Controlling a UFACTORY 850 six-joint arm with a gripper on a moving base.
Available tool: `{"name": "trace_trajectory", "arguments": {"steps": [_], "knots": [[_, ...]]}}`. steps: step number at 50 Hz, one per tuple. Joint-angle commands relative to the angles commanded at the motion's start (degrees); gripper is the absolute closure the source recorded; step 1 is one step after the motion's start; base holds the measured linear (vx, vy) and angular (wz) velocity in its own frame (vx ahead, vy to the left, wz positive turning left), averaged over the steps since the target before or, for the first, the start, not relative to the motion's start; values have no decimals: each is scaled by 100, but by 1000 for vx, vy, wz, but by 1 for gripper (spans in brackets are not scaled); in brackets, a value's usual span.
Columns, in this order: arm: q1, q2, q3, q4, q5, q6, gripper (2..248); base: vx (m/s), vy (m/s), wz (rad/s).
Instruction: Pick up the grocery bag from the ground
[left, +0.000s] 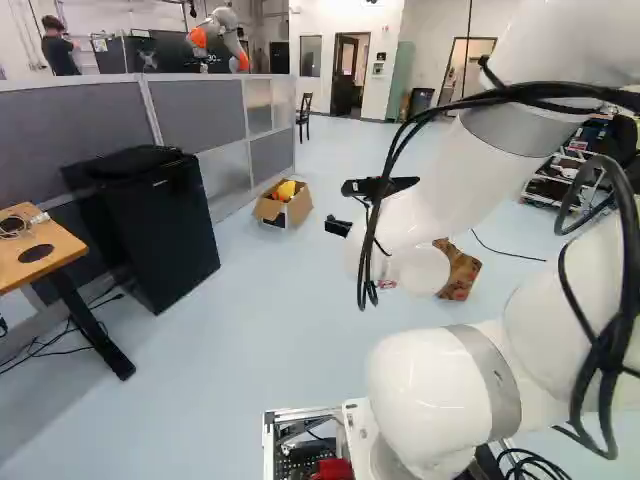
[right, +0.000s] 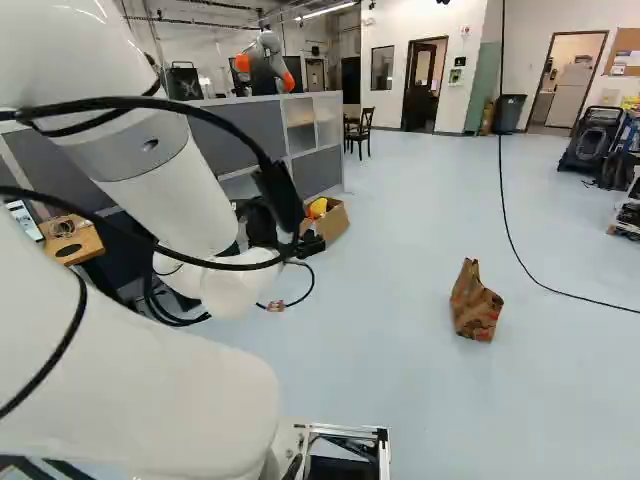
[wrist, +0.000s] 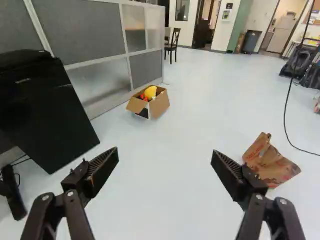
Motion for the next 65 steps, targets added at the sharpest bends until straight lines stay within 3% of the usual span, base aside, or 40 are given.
{"name": "trace_trajectory", "arguments": {"steps": [49, 65], "knots": [[0, 0, 0, 0, 0, 0, 3, 4, 6, 21], [0, 0, 0, 0, 0, 0, 3, 81, -55, 0]]}}
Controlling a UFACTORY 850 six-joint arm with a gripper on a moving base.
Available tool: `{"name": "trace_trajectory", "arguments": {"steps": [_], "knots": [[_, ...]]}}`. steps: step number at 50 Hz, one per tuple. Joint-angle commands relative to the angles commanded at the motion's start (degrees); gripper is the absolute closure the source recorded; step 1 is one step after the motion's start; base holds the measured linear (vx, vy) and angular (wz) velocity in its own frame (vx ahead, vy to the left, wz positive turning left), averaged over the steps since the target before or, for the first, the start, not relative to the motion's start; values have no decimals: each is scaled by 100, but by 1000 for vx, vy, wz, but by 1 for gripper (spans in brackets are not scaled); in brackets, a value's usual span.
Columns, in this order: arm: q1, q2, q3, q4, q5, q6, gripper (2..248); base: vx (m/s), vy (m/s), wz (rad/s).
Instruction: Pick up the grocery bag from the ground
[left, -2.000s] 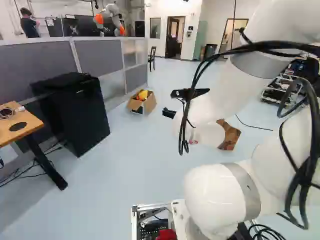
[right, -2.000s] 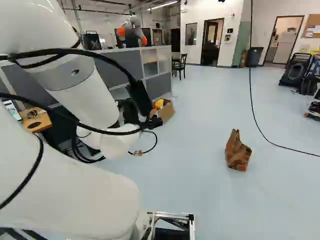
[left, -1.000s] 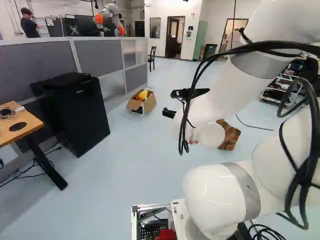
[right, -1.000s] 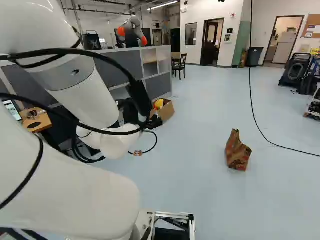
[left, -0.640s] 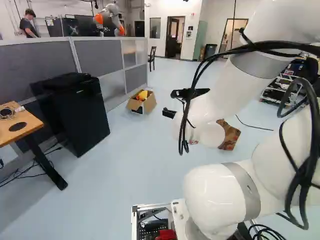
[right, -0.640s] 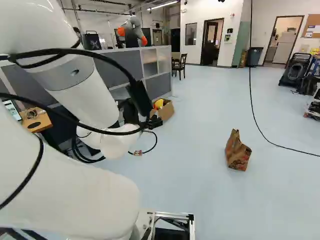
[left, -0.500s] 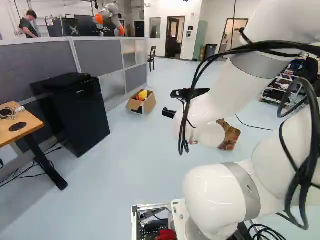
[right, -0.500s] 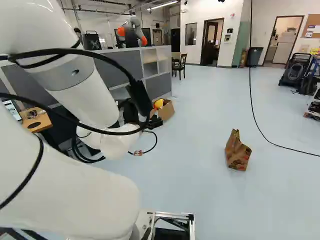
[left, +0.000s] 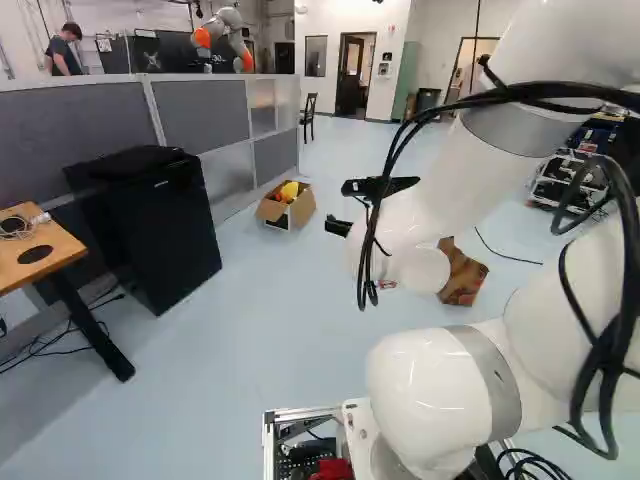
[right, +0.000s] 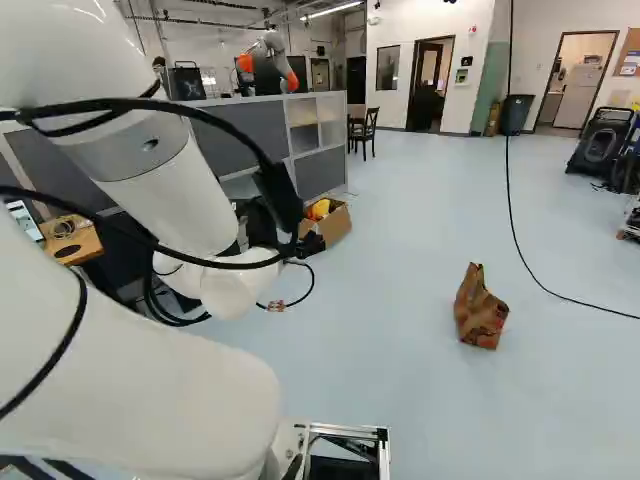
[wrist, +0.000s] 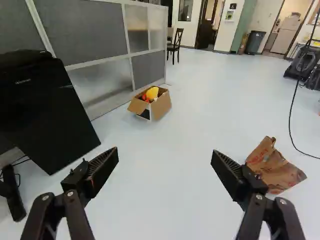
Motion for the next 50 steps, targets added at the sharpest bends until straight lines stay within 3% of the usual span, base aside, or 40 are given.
{"name": "trace_trajectory", "arguments": {"steps": [28, 50], "knots": [[0, 0, 0, 0, 0, 0, 3, 99, -102, 6], [0, 0, 0, 0, 0, 0, 3, 195, -120, -1]]}}
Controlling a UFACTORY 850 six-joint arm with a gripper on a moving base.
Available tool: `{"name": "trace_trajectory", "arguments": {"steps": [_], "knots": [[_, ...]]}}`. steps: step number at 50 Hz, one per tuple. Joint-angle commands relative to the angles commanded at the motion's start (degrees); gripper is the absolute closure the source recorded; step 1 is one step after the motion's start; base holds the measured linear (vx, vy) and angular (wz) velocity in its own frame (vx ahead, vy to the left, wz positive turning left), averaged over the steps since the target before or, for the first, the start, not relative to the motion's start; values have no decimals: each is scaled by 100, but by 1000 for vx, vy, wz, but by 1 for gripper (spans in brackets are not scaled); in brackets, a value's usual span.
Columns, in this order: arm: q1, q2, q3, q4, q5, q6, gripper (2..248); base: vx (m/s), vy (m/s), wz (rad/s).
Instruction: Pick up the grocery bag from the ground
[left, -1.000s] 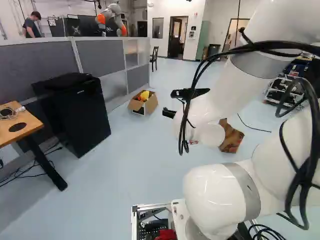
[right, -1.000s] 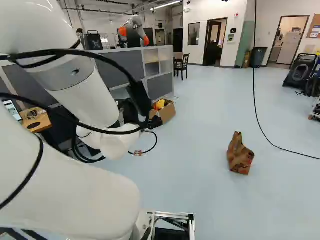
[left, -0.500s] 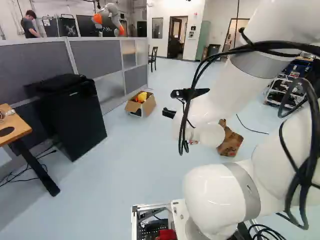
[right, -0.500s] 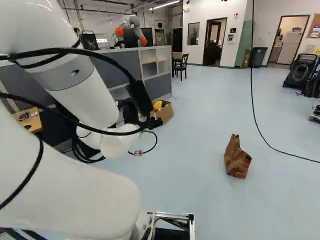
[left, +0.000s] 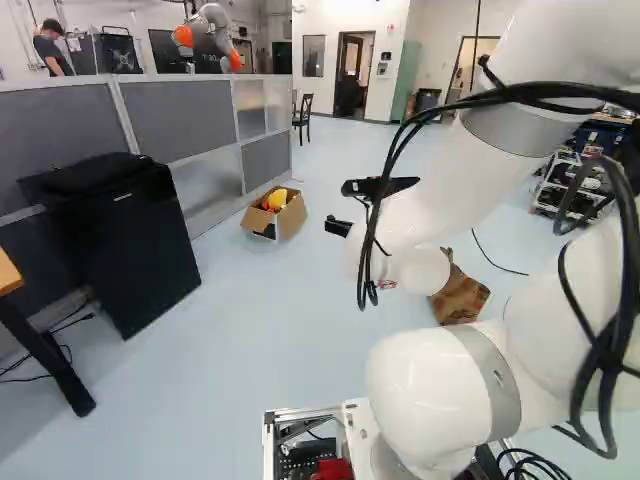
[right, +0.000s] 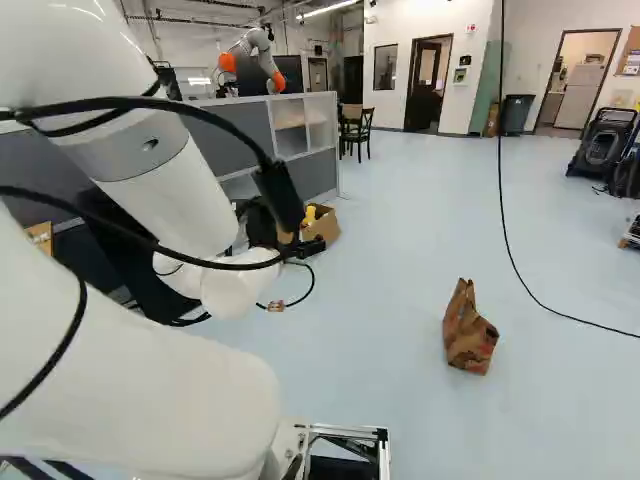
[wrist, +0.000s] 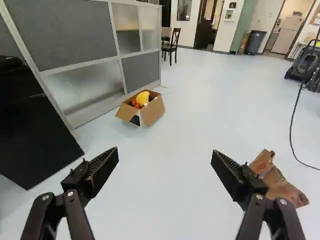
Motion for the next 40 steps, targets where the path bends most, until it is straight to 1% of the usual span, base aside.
{"name": "trace_trajectory", "arguments": {"steps": [7, 15, 40], "knots": [[0, 0, 0, 0, 0, 0, 3, 210, -130, -70], [0, 0, 0, 0, 0, 0, 3, 194, -125, -203], [0, 0, 0, 0, 0, 0, 3, 168, -110, -320]]}}
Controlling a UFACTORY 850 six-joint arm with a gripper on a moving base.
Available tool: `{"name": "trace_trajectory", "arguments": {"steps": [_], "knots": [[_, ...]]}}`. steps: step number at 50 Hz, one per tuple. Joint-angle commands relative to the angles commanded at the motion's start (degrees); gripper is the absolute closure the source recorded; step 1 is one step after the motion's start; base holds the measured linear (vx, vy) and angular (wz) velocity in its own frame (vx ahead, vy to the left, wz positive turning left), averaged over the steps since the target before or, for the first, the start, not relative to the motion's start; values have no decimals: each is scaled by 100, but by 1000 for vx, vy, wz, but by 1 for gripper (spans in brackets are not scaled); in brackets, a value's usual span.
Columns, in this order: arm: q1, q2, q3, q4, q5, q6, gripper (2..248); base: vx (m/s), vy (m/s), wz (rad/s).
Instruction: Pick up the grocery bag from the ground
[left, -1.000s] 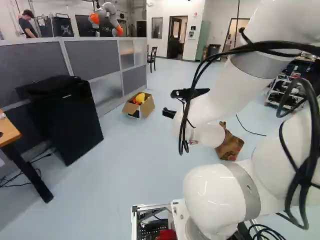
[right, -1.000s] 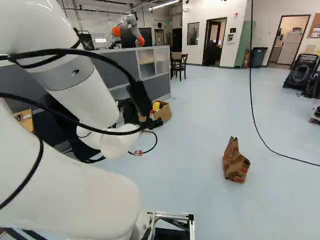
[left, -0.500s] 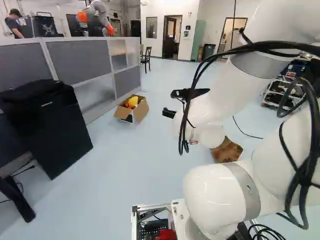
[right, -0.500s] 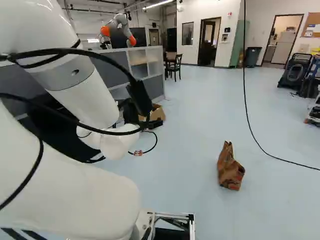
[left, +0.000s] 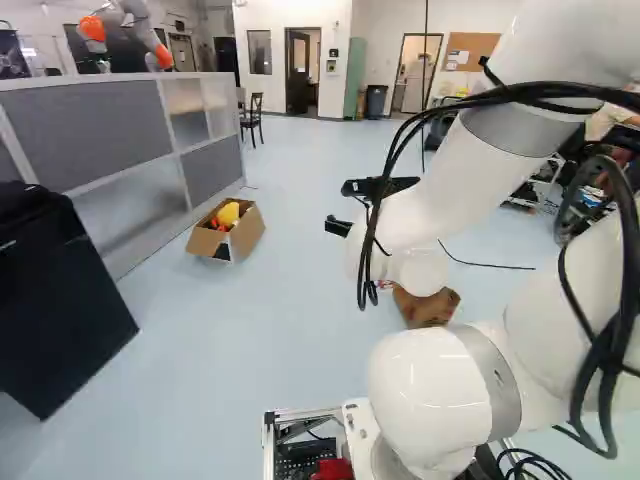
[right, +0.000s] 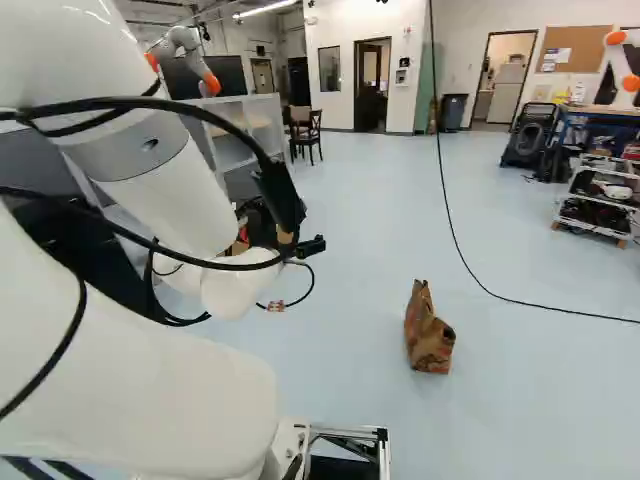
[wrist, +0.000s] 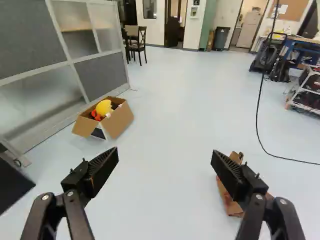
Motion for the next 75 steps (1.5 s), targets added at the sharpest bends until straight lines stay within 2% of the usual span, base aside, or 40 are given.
{"name": "trace_trajectory", "arguments": {"steps": [74, 75], "knots": [[0, 0, 0, 0, 0, 0, 3, 166, -95, -354], [-17, -193, -162, 0, 0, 0, 3, 143, -60, -235]]}}
